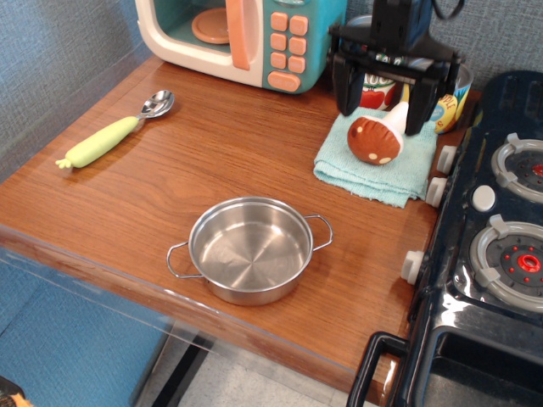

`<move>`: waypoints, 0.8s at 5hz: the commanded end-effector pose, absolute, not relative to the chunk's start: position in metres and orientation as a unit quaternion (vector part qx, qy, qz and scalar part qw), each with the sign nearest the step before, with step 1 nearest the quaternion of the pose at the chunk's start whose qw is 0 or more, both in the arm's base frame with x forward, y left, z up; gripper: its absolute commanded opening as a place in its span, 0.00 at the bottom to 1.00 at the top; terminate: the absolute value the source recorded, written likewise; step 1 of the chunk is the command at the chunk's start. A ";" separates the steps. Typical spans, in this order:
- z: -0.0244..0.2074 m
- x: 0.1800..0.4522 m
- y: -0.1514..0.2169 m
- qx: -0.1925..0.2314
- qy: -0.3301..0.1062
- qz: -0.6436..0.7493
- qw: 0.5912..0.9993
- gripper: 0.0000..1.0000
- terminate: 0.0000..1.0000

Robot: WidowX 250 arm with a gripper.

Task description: Move the pot between the spoon and cloth

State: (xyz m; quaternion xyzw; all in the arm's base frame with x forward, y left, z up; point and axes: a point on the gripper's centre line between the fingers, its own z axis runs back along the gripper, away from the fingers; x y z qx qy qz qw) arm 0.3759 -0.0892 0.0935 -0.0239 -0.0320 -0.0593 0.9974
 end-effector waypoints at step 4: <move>0.033 0.266 -0.087 -0.008 -0.036 -0.116 0.993 1.00 0.00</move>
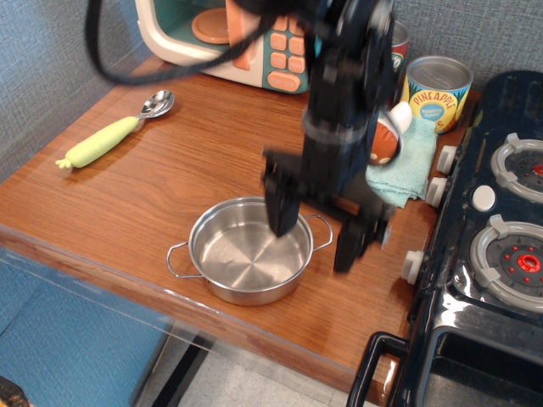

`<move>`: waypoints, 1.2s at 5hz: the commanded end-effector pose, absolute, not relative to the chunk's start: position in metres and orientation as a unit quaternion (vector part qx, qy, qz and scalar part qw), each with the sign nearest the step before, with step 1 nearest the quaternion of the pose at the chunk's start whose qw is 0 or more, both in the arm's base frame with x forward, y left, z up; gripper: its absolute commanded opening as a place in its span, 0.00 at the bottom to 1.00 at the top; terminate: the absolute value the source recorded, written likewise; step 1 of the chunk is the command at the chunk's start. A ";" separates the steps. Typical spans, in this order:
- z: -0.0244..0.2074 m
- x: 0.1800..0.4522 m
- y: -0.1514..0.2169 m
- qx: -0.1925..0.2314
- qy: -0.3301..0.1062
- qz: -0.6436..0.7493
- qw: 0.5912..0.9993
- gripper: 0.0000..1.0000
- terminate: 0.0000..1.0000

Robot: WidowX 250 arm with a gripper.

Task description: Move the pot between the spoon and cloth

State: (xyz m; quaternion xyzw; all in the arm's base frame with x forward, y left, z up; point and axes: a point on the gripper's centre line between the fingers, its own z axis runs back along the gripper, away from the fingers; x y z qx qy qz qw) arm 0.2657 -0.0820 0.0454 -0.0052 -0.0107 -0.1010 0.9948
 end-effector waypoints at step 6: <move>0.097 0.282 -0.072 0.041 -0.130 -0.068 0.988 0.00 0.00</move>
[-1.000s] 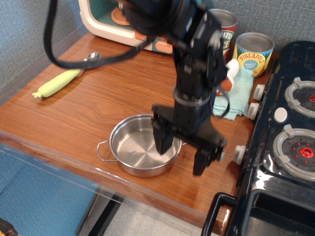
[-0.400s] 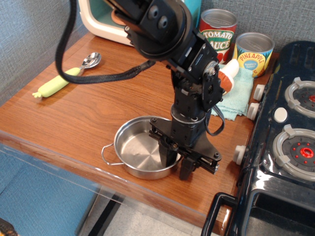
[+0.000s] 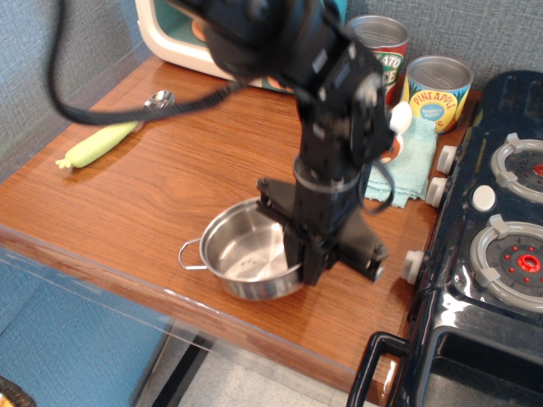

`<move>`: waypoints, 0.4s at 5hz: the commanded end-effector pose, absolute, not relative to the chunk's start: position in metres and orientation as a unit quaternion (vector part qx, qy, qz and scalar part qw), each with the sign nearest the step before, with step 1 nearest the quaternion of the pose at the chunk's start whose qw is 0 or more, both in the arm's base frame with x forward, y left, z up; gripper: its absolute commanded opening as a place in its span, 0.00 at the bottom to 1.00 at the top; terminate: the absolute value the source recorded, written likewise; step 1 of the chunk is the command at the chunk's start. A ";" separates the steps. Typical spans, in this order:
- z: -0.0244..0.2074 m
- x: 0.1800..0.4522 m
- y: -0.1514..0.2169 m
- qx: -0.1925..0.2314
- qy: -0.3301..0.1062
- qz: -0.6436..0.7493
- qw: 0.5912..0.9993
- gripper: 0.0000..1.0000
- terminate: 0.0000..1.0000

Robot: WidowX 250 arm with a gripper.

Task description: Move the pot between the spoon and cloth

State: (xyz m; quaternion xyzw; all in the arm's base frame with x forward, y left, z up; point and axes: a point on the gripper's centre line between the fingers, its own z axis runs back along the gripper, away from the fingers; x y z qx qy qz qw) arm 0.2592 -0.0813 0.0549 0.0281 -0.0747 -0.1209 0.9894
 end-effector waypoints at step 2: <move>0.086 0.377 -0.008 0.061 -0.112 0.060 0.990 0.00 0.00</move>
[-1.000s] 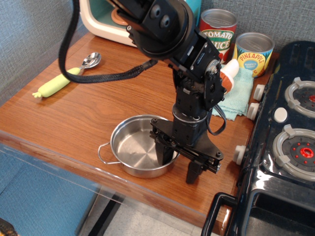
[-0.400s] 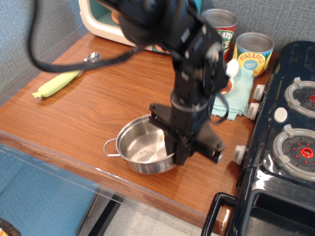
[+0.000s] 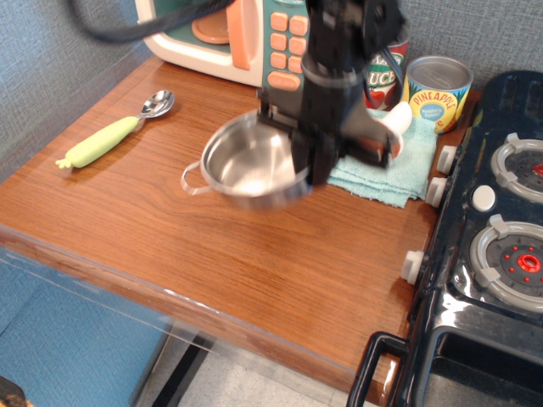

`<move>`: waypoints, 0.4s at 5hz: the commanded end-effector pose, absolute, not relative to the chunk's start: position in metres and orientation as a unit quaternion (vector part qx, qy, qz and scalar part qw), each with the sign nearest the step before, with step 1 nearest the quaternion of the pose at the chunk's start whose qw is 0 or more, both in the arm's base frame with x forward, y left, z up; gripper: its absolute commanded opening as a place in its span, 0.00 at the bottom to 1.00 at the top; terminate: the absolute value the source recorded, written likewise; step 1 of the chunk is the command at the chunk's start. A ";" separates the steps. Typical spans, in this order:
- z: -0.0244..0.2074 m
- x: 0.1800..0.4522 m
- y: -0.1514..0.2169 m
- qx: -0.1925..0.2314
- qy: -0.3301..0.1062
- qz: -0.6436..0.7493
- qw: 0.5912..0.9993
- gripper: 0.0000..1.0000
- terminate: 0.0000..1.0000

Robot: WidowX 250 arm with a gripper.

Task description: Move the pot between the spoon and cloth

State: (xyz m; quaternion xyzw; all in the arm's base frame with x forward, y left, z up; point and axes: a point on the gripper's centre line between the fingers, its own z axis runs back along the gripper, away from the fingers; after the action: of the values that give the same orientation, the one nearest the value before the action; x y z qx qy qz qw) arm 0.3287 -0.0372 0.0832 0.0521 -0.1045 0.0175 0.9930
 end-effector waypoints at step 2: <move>0.058 0.411 0.030 0.093 -0.058 0.103 0.989 0.00 0.00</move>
State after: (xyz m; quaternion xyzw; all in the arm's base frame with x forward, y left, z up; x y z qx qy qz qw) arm 0.4088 0.0233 0.0345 0.0954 -0.0258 0.0984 0.9902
